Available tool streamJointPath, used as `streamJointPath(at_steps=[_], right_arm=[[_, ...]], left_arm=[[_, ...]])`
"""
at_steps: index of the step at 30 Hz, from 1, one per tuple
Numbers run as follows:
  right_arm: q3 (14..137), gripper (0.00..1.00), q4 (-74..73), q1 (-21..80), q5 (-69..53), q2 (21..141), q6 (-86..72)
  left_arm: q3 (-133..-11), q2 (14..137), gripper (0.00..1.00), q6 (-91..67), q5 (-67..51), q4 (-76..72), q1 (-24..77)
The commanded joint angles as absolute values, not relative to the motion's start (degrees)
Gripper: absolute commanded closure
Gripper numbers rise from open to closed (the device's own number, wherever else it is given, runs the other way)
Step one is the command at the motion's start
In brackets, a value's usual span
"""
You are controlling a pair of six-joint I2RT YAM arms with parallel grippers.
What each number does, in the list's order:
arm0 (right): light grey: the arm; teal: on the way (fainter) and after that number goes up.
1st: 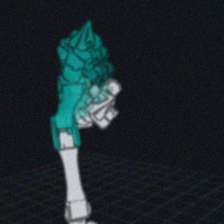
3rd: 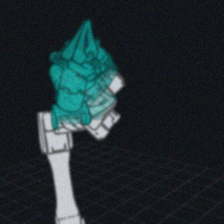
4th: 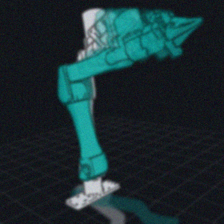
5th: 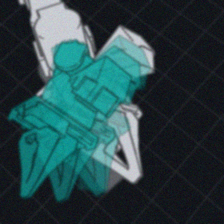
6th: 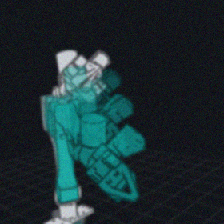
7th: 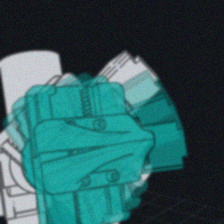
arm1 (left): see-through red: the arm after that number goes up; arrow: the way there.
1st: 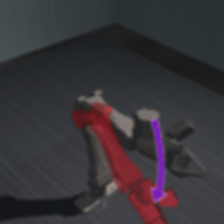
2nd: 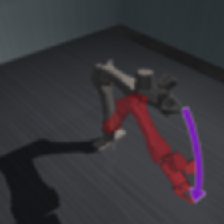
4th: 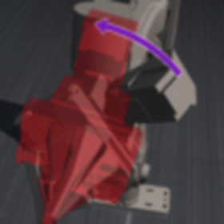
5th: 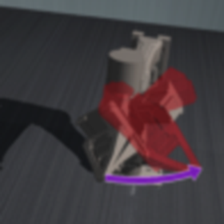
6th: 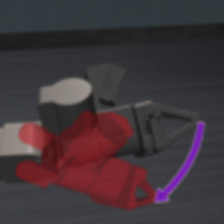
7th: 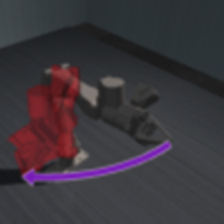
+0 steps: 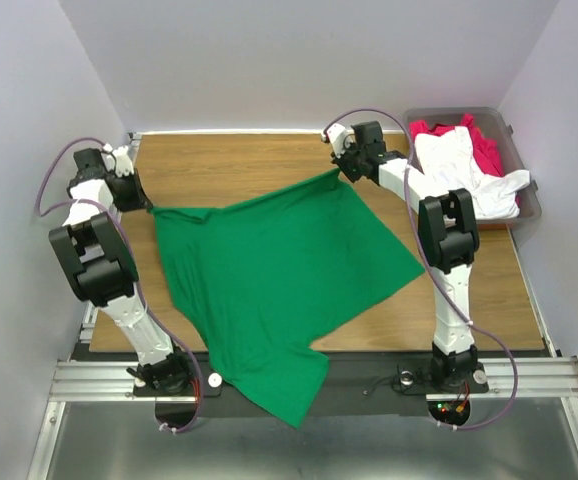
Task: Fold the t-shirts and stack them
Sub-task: Fold the tshirt
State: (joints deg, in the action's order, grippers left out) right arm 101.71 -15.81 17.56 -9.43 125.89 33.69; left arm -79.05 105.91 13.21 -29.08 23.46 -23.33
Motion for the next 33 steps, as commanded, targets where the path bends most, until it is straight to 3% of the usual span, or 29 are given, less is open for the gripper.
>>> streamJointPath(at_steps=[1,5,10,22,33], right_arm=[[110.3,0.99,-11.8,15.9,-6.2,130.2,31.9],[119.3,0.99,-11.9,14.6,-4.9,136.5,31.1],[124.1,1.00,-11.9,13.8,-4.5,139.4,30.6],[114.6,0.99,-11.8,12.5,-8.3,130.7,32.3],[106.2,0.99,-12.0,12.3,-9.5,123.3,34.8]], left_arm=[[-90.2,111.6,1.00,10.8,-27.7,20.4,-23.4],[-101.3,117.5,1.00,10.4,-27.7,23.5,-23.0],[-104.5,118.4,1.00,11.2,-28.6,25.6,-21.7],[-90.1,103.1,1.00,10.0,-26.0,26.5,-20.1],[-83.6,92.9,1.00,7.2,-27.1,36.8,-20.0]])
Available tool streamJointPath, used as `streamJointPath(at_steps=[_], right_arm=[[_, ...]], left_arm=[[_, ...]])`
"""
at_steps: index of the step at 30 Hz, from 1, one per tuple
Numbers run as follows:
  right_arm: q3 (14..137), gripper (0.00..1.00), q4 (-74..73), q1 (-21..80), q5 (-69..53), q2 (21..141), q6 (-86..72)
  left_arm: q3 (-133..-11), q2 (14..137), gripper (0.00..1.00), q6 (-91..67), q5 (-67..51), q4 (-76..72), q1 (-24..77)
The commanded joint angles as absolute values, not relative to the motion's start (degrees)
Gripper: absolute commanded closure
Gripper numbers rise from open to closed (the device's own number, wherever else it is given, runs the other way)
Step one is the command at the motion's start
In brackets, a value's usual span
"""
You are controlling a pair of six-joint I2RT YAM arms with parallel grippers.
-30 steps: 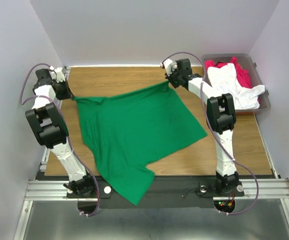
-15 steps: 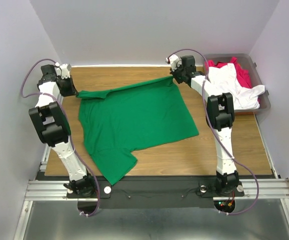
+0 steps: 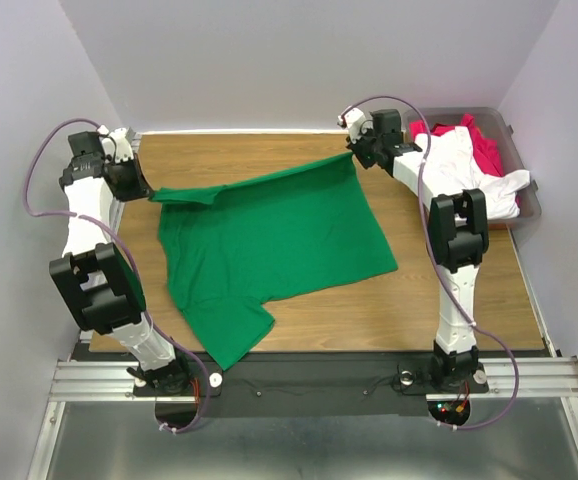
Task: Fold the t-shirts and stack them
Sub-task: Fold the tshirt
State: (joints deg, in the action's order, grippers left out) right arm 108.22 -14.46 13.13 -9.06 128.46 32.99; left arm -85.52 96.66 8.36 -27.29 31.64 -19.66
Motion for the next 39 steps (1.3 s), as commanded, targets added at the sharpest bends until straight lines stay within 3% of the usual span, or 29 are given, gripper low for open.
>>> streamJointPath(at_steps=[1,13,25,32,39], right_arm=[[105.6,0.99,-12.0,12.4,-9.5,123.0,35.1],[96.4,0.99,-12.2,12.4,-10.6,119.3,38.2],[92.0,1.00,-12.7,12.4,-9.2,120.1,41.5],[90.7,0.99,-13.1,12.4,-9.5,119.6,42.4],[91.1,0.99,-13.5,12.4,-9.1,118.2,42.5]], left_arm=[[-83.5,92.9,1.00,7.6,-27.4,38.0,-20.0],[-75.9,89.5,1.00,12.9,-20.3,47.9,-18.6],[-75.2,92.9,1.00,18.6,-6.6,50.9,-7.1],[-73.2,93.4,1.00,18.7,-5.4,50.0,-7.0],[-78.8,93.3,1.00,19.6,-5.0,53.2,-7.1]])
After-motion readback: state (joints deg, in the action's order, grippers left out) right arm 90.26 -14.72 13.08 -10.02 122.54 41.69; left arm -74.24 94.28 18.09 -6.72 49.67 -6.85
